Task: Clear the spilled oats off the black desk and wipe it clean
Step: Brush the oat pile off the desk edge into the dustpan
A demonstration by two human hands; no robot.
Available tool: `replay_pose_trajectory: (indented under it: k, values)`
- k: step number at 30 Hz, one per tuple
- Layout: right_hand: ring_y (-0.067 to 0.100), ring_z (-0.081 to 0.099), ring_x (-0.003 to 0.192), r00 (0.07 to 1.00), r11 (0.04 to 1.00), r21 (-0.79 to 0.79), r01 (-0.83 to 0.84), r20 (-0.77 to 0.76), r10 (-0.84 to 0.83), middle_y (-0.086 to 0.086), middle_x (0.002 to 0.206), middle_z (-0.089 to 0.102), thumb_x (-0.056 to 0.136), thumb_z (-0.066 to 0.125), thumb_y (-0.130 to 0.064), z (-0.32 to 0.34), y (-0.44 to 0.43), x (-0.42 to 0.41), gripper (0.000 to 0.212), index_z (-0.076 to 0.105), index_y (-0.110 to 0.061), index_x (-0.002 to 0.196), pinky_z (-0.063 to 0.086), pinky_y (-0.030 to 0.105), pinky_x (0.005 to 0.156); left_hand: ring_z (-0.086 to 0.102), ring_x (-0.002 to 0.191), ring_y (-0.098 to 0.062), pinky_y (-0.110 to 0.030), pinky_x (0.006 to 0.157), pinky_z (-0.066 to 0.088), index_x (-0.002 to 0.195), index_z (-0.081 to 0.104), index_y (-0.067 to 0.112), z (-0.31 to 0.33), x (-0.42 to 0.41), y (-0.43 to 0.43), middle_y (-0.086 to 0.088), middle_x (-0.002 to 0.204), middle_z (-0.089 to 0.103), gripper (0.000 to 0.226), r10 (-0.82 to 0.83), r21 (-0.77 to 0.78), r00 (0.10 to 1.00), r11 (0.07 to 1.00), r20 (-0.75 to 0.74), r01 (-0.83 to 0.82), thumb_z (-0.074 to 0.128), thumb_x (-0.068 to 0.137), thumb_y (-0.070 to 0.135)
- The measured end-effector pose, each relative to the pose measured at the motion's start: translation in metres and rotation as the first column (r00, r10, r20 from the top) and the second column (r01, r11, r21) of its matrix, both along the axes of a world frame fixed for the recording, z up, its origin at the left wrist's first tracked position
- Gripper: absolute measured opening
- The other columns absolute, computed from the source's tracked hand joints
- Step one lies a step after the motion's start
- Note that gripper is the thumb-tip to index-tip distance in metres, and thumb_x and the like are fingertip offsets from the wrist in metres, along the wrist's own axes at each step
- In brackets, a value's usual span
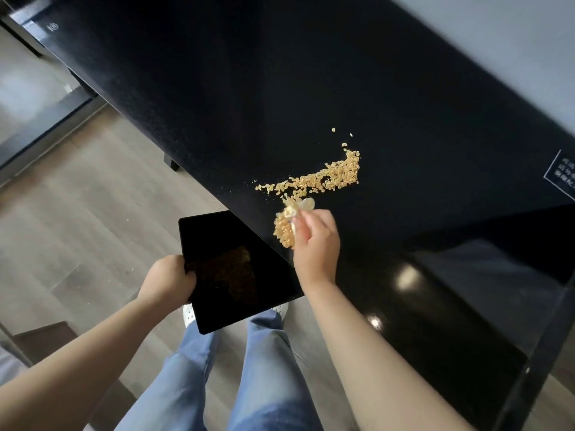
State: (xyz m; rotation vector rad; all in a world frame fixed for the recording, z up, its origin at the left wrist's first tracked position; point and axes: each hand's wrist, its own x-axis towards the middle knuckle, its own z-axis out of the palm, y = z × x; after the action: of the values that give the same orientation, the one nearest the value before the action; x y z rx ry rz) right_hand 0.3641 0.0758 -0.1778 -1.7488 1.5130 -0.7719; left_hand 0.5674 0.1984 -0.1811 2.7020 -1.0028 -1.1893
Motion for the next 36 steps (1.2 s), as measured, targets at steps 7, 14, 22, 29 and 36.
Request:
replay_pose_trajectory:
  k: [7, 14, 22, 29, 36]
  values:
    - [0.008, 0.057, 0.086, 0.979, 0.977, 0.091, -0.195, 0.071, 0.189, -0.001, 0.096, 0.058, 0.093, 0.061, -0.015, 0.001, 0.044, 0.017, 0.018, 0.07, -0.006, 0.106, 0.049, 0.018, 0.071, 0.065, 0.058, -0.038, -0.045, 0.058, 0.054, 0.075, 0.058, -0.011, 0.003, 0.007, 0.003, -0.02, 0.059, 0.066, 0.016, 0.015, -0.002, 1.0, 1.0, -0.026, -0.015, 0.045, 0.075, -0.002]
    - [0.007, 0.051, 0.076, 0.988, 0.987, -0.071, 0.146, 0.057, -0.142, -0.001, 0.087, 0.055, 0.089, 0.06, -0.018, 0.036, -0.025, -0.02, 0.02, 0.07, -0.001, 0.085, 0.034, 0.001, 0.069, 0.066, 0.062, -0.039, -0.045, 0.061, 0.054, 0.078, 0.057, -0.011, 0.005, 0.016, 0.0, -0.023, 0.065, 0.066, 0.016, 0.012, -0.002, 1.0, 1.0, -0.022, -0.012, 0.045, 0.076, 0.0]
    - [0.012, 0.055, 0.093, 0.956, 0.962, -0.085, 0.259, -0.119, -0.268, 0.004, 0.106, 0.058, 0.095, 0.056, -0.022, 0.032, -0.146, -0.064, 0.022, 0.069, -0.005, 0.099, 0.041, 0.018, 0.079, 0.066, 0.06, -0.038, -0.044, 0.06, 0.055, 0.077, 0.057, -0.01, 0.003, 0.02, -0.011, -0.022, 0.062, 0.066, 0.016, 0.002, -0.006, 1.0, 1.0, -0.013, -0.002, 0.045, 0.076, 0.0]
    - [0.015, 0.058, 0.093, 0.96, 0.985, -0.074, 0.158, -0.222, -0.171, 0.006, 0.108, 0.059, 0.095, 0.057, -0.024, 0.006, -0.178, -0.049, 0.024, 0.07, -0.005, 0.101, 0.041, 0.012, 0.069, 0.064, 0.057, -0.036, -0.044, 0.06, 0.056, 0.074, 0.057, -0.006, -0.003, 0.021, -0.015, -0.019, 0.059, 0.064, 0.015, -0.003, -0.016, 0.999, 1.0, 0.037, 0.004, 0.046, 0.077, 0.003]
    - [0.006, 0.053, 0.087, 0.992, 0.997, -0.077, -0.007, -0.13, -0.003, -0.004, 0.099, 0.054, 0.093, 0.061, -0.019, -0.002, -0.159, -0.02, 0.019, 0.071, -0.008, 0.104, 0.037, 0.0, 0.069, 0.065, 0.052, -0.029, -0.042, 0.06, 0.057, 0.074, 0.058, -0.002, -0.006, 0.021, -0.024, -0.012, 0.054, 0.065, 0.014, 0.048, -0.01, 0.998, 0.999, 0.033, -0.047, 0.046, 0.078, 0.003]
